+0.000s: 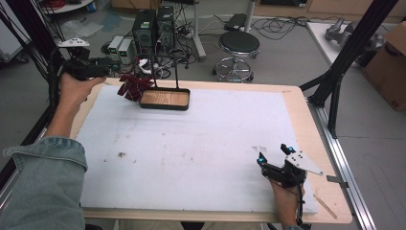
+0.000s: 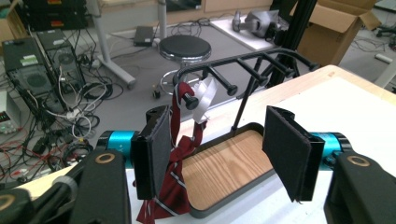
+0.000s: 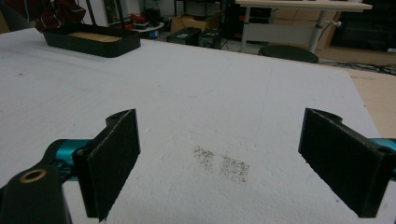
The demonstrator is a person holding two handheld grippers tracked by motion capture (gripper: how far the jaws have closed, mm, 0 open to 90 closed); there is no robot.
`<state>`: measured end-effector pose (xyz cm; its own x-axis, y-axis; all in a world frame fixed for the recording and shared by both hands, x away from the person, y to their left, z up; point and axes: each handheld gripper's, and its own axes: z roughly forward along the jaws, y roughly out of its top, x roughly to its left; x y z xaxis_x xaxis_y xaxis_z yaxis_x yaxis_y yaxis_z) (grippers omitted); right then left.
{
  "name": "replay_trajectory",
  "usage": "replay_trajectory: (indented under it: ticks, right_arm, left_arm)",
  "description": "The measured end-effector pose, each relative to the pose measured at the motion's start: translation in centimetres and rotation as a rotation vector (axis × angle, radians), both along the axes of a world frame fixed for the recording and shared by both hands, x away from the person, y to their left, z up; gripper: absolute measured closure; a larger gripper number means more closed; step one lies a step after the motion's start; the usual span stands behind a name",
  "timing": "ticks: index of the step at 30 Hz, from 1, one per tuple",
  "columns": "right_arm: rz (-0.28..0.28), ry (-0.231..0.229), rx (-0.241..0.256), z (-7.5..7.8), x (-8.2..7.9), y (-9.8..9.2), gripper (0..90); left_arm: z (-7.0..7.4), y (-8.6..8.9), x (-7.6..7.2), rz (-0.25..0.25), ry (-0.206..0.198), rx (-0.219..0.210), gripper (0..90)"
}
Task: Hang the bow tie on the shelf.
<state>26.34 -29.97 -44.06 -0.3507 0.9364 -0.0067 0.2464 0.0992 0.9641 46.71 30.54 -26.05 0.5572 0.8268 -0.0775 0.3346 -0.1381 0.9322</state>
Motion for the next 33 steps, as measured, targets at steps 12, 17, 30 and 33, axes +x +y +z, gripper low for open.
replay_trajectory:
  ticks: [12, 17, 30, 33]
  right_arm:
    - [-0.002, 0.0, -0.001, 0.0, 0.0, 0.0, 11.6]
    - [-0.005, 0.002, 0.001, 0.0, 0.0, 0.0, 11.6]
    - [-0.005, -0.003, 0.005, 0.0, 0.1, -0.1, 11.6]
    - [-0.005, -0.003, 0.006, 0.0, 0.1, -0.1, 11.6]
  left_arm:
    - [0.7, 0.4, -5.1, -0.015, -0.081, -0.029, 34.3]
    - [0.4, 0.3, -7.4, 0.006, -0.105, -0.026, 29.0]
    - [-1.3, 0.1, -12.3, 0.022, -0.171, -0.037, 28.3]
    - [-2.1, -0.1, -13.2, 0.031, -0.174, -0.036, 27.9]
